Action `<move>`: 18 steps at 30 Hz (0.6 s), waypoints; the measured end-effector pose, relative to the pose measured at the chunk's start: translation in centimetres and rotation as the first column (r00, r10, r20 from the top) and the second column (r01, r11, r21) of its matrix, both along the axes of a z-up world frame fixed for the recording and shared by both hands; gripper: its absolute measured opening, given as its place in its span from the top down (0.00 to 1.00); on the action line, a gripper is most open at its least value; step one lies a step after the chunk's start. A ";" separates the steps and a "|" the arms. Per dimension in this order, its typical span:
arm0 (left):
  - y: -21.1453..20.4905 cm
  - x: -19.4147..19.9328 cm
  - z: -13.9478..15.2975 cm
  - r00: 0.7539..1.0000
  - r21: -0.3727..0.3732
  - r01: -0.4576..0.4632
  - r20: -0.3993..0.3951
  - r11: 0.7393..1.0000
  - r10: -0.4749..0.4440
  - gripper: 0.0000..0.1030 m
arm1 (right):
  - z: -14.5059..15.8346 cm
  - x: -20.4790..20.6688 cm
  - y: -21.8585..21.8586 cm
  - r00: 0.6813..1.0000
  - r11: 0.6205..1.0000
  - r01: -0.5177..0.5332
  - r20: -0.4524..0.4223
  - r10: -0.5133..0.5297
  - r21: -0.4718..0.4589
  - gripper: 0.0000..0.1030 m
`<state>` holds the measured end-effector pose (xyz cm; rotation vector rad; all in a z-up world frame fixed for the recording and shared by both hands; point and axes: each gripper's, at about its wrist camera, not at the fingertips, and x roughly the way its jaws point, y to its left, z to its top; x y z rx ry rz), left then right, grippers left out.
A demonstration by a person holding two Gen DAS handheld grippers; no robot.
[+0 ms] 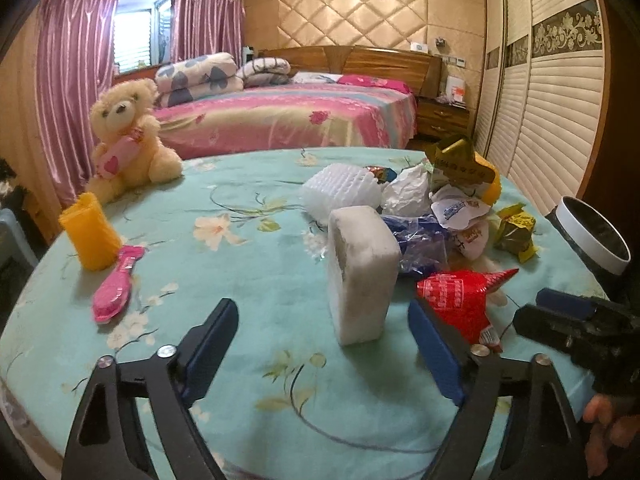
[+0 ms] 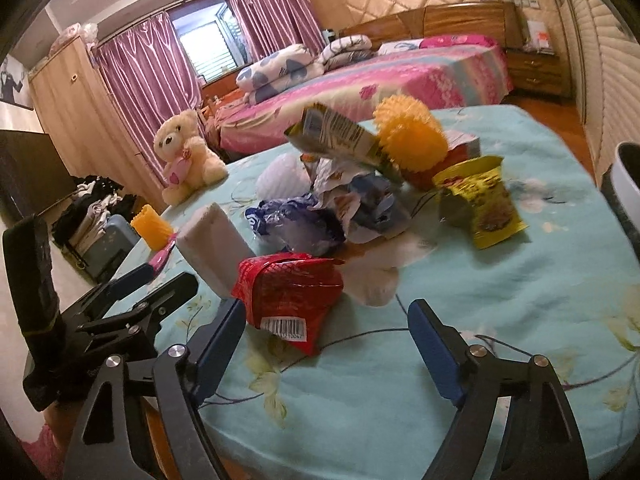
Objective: Collect trash
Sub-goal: 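Grasp the white foam block with the left tool while the right tool grasps the red snack bag, then carry the white block and red bag over the black-and-white trash bin with both tools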
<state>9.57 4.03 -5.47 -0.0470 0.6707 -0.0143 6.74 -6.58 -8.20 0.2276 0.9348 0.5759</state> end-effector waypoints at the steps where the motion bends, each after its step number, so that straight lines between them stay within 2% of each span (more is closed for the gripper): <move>1: 0.2 0.5 -0.2 1.000 -0.009 0.008 -0.008 1.000 -0.008 0.27 | -0.1 0.1 0.1 1.000 1.000 -0.004 -0.005 0.004 -0.001 0.18; 3: 0.4 1.3 -0.6 1.000 -0.022 0.021 -0.022 1.000 -0.022 0.34 | -0.3 0.2 0.2 1.000 1.000 -0.013 -0.014 0.013 0.005 0.18; 5: 0.7 2.1 -1.0 0.999 -0.035 0.036 -0.039 0.999 -0.037 0.50 | -0.4 0.4 0.5 1.000 1.000 -0.025 -0.015 0.025 0.009 0.18; 7: 0.9 2.8 -1.4 0.997 -0.061 0.058 -0.055 0.996 -0.061 0.60 | -0.6 0.8 1.0 0.999 0.999 -0.041 -0.023 0.042 0.011 0.18; 10: 1.1 2.9 -1.2 0.996 -0.068 0.078 -0.045 0.995 -0.081 0.73 | -1.0 1.5 1.7 0.997 0.998 -0.066 -0.040 0.066 0.018 0.18; 14: 1.3 2.4 -1.1 0.995 -0.058 0.085 -0.044 0.995 -0.087 0.75 | -1.5 2.1 2.6 0.994 0.995 -0.093 -0.055 0.094 0.027 0.20; 16: 1.4 2.1 -1.0 0.995 -0.061 0.080 -0.048 0.995 -0.083 0.75 | -1.8 2.2 3.0 0.991 0.993 -0.112 -0.068 0.113 0.023 0.39; 18: 1.2 1.9 -0.9 0.996 -0.061 0.077 -0.048 0.995 -0.080 0.75 | -1.9 2.1 3.0 0.990 0.993 -0.116 -0.071 0.118 0.034 0.40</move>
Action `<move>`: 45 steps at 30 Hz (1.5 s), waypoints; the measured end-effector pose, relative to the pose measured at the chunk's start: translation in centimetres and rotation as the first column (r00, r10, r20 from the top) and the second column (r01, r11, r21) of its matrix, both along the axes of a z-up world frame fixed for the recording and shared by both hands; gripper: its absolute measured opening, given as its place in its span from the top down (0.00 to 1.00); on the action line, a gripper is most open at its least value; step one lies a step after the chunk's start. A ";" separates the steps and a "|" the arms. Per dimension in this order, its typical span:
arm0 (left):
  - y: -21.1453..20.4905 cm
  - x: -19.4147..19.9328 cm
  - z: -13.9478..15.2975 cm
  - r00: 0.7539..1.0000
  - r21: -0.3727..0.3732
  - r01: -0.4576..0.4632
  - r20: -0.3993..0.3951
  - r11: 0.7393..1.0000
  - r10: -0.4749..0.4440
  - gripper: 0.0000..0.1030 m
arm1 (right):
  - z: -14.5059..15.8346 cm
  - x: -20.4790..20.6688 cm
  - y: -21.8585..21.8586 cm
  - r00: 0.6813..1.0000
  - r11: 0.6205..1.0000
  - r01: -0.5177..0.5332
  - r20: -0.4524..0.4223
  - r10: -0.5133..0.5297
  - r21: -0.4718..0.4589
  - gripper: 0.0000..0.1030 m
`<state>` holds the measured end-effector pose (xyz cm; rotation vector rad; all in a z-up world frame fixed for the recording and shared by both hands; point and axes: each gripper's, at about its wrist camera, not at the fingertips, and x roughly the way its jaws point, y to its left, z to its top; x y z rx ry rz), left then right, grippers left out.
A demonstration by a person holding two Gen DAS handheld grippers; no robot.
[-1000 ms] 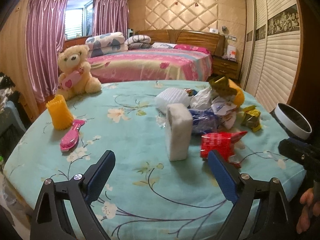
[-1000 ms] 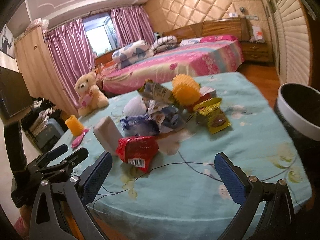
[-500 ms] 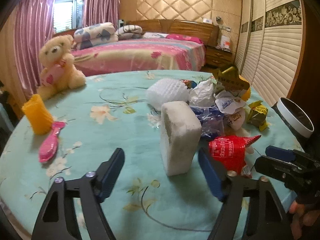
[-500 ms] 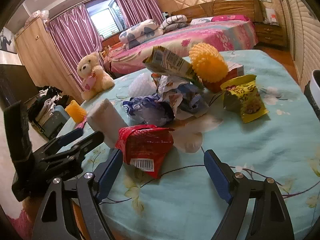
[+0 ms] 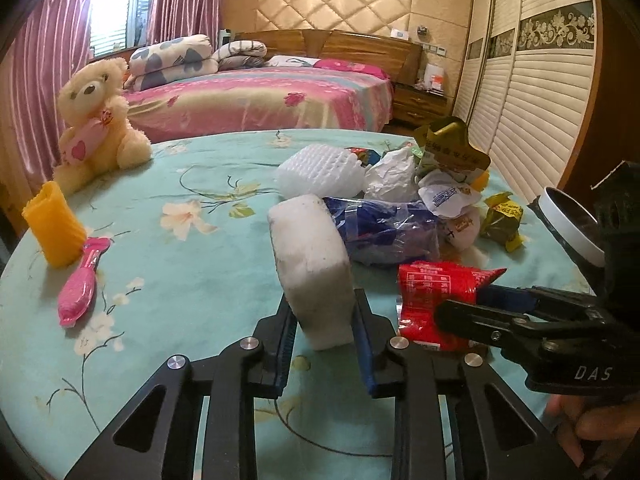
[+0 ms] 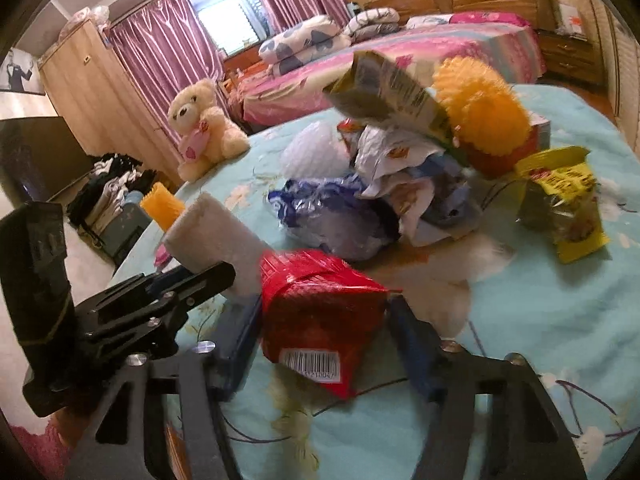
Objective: Collect trash
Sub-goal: 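Carry the white block and red bag over the black-and-white trash bin with both tools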
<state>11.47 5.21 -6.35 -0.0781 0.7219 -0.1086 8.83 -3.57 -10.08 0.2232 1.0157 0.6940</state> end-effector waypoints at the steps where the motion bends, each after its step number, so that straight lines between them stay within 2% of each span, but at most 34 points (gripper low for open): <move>1: -0.2 -0.1 0.2 1.000 0.002 0.000 0.002 1.000 0.000 0.75 | 0.0 -0.2 -0.2 1.000 1.000 0.004 0.005 -0.004 0.002 0.41; 4: -0.8 -0.7 0.8 1.000 0.000 0.011 0.013 1.000 -0.011 0.75 | 0.3 -0.5 -1.2 1.000 1.000 0.019 0.010 -0.019 0.008 0.48; 9: -3.0 -1.8 2.2 0.997 0.006 0.071 0.040 0.997 -0.071 0.75 | 1.1 -0.8 -3.9 0.996 0.996 0.082 0.021 -0.082 0.024 0.49; 15: -5.8 -2.4 2.8 0.987 -0.017 0.161 0.031 0.987 -0.161 0.75 | 2.3 -1.4 -7.9 0.984 0.984 0.173 0.039 -0.175 0.039 0.49; 26: -9.2 -1.6 3.4 0.960 -0.016 0.281 0.015 0.959 -0.281 0.75 | 3.2 -1.6 -15.2 0.940 0.941 0.337 0.059 -0.337 0.022 0.49; 45: -12.6 0.6 4.0 0.902 -0.005 0.432 0.008 0.902 -0.432 0.75 | 4.4 -1.1 -25.0 0.869 0.870 0.492 0.075 -0.489 -0.021 0.49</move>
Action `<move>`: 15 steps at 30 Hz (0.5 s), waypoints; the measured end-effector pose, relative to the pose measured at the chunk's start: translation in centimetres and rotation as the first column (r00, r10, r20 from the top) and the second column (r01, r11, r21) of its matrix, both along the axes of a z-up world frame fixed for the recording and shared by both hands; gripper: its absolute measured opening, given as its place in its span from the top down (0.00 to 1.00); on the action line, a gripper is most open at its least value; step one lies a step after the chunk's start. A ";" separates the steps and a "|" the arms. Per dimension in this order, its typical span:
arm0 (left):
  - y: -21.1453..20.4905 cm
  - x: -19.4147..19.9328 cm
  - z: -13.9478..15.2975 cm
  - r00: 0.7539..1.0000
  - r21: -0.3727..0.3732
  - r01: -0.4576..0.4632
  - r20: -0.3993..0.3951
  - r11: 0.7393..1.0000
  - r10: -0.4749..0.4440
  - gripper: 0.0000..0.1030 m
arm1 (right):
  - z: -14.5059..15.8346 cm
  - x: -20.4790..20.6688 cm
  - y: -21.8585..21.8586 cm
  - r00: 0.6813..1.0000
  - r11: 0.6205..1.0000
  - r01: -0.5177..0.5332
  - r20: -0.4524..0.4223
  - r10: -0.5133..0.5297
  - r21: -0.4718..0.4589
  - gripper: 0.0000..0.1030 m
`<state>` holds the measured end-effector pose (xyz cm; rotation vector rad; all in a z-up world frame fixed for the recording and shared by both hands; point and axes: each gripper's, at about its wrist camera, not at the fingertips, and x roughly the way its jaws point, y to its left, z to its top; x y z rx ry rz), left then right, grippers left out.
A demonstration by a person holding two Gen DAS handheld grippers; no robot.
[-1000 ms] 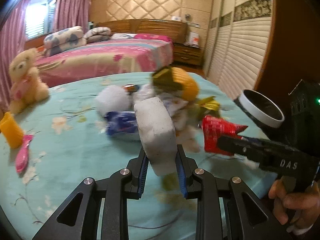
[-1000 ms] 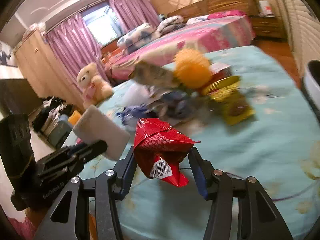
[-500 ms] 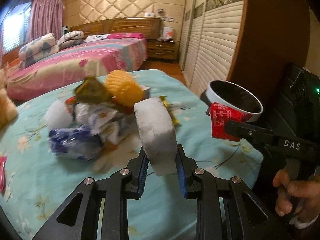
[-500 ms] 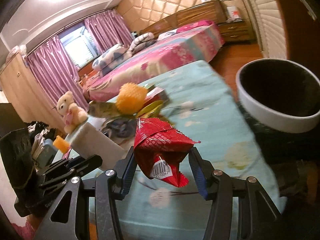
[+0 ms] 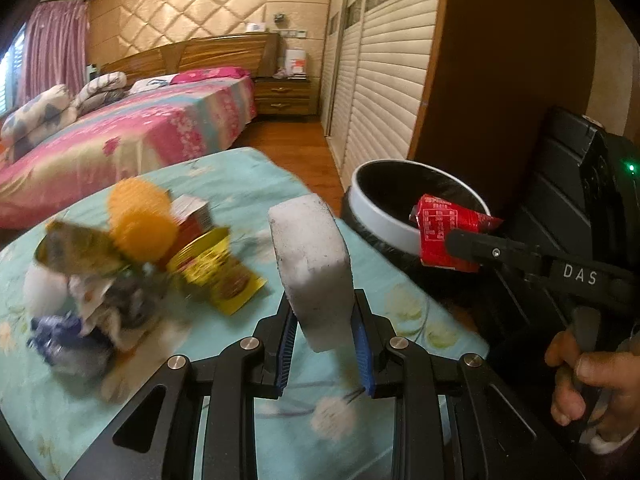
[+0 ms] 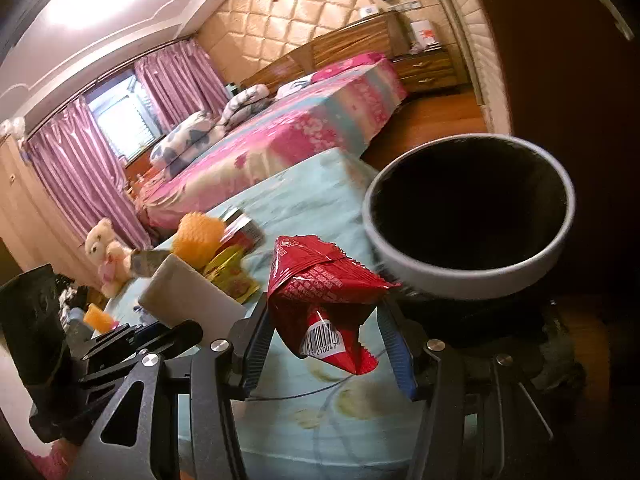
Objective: Collect trash
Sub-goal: 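Carry the white block and red bag over the black-and-white trash bin with both tools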
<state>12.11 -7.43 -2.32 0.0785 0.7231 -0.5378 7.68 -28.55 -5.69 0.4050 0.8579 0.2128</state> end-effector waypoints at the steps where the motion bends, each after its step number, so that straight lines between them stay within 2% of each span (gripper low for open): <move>1: -0.1 0.0 0.0 1.000 0.001 0.007 0.000 1.000 -0.007 0.75 | 0.1 0.1 -0.5 1.000 1.000 0.010 0.002 -0.010 -0.002 0.49; 15: -1.6 0.9 0.3 0.997 0.002 0.083 0.003 0.997 -0.083 0.75 | 0.1 2.6 -5.6 0.994 0.994 0.105 -0.020 -0.105 -0.030 0.49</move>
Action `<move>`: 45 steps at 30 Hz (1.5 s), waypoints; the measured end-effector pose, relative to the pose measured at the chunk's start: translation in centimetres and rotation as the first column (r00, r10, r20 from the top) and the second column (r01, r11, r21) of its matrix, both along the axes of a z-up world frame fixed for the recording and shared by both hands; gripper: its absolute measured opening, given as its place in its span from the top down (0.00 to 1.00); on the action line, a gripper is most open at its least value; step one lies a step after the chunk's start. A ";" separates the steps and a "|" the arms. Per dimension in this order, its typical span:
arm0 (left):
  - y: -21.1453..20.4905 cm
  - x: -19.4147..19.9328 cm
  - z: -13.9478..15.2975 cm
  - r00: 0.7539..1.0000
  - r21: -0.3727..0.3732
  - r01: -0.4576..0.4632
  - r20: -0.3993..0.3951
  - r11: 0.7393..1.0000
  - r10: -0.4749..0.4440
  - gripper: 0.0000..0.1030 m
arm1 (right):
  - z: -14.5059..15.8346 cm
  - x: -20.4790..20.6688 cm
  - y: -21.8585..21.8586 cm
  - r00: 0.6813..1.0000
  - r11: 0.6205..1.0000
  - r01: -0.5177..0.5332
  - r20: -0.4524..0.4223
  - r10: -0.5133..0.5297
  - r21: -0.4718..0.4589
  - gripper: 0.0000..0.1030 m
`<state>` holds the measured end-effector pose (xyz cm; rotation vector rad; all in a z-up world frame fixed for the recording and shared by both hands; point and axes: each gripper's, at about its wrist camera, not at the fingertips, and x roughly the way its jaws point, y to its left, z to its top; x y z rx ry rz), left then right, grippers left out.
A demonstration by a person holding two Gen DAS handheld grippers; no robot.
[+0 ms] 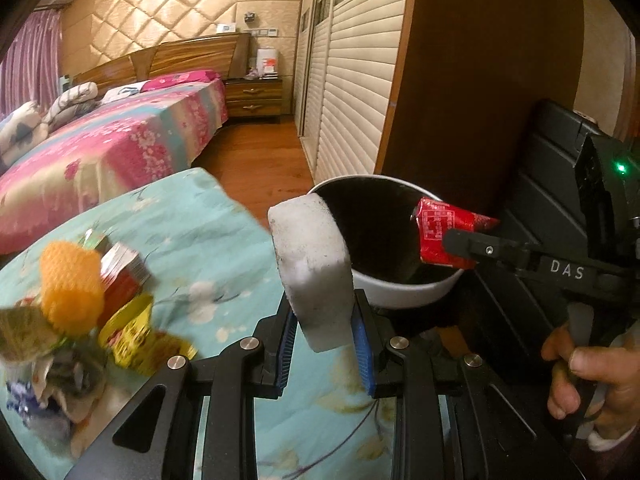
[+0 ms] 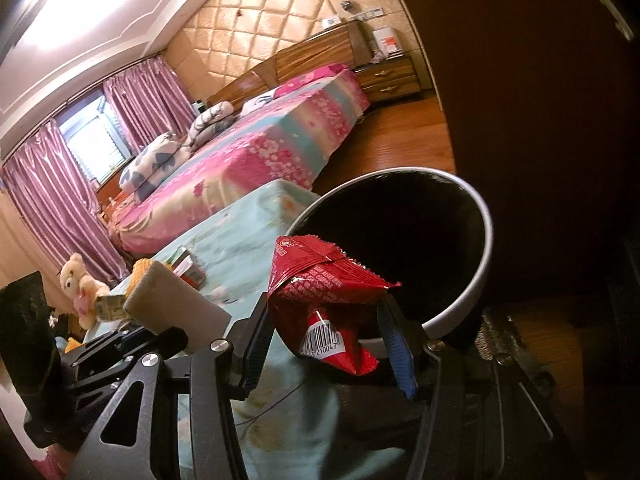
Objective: Collect trash
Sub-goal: 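Carry the white block and red bag over the black-and-white trash bin with both tools, then open both tools to drop the block and bag into the bin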
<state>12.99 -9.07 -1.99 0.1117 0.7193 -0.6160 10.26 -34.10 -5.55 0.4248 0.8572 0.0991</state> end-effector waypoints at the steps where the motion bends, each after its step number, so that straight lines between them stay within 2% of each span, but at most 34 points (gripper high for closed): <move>1: -0.2 0.2 0.0 1.000 0.001 0.004 0.003 1.000 -0.004 0.75 | 0.0 0.1 -0.3 1.000 1.000 0.005 -0.002 -0.005 0.000 0.49; 11: -2.0 1.0 -0.3 0.999 0.013 0.044 0.016 0.999 -0.044 0.75 | -0.8 1.7 -2.3 0.999 1.000 0.030 -0.021 -0.030 0.000 0.48; 27: -4.3 2.7 -0.9 0.997 0.032 0.068 -0.034 0.997 -0.067 0.74 | -1.8 3.8 -4.3 0.998 0.999 0.034 -0.058 -0.033 0.006 0.45; 30: -4.9 2.9 -1.0 0.997 0.037 0.069 -0.042 0.997 -0.068 0.72 | -1.8 4.1 -4.4 0.998 1.000 0.029 -0.063 -0.029 0.000 0.41; 35: -5.1 2.8 -1.0 0.998 0.039 0.046 -0.039 0.998 -0.045 0.50 | -1.6 4.0 -5.1 0.997 0.999 0.044 -0.070 -0.044 -0.004 0.32; 39: -4.5 2.4 -1.0 0.999 0.035 0.030 -0.042 0.999 -0.029 0.44 | -1.5 3.5 -5.5 0.995 0.998 0.061 -0.073 -0.061 0.002 0.22; 41: -4.1 2.2 -1.1 0.999 0.031 0.019 -0.046 0.999 -0.017 0.41 | -1.4 3.2 -5.4 0.995 0.998 0.069 -0.068 -0.068 0.011 0.21; 45: -2.5 1.0 -1.3 0.999 0.027 -0.008 -0.051 1.000 0.010 0.41 | -1.0 2.6 -4.8 0.996 0.997 0.075 -0.047 -0.074 0.020 0.19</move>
